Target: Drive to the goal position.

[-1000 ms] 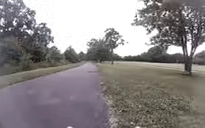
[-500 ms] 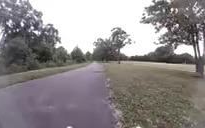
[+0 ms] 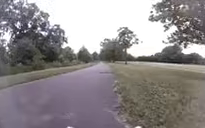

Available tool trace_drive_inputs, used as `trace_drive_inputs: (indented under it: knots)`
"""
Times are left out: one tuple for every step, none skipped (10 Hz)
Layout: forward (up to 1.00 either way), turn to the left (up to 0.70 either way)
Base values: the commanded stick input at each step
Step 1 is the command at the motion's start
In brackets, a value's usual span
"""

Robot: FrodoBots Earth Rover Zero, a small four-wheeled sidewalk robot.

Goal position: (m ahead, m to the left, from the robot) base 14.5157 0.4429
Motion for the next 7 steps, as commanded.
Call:
trace_drive_inputs:
  knots:
    - [0.70,0.00]
    - [0.70,0.00]
    - [0.70,0.00]
    - [0.70,0.00]
    - [0.70,0.00]
    - [0.70,0.00]
    - [0.70,-0.02]
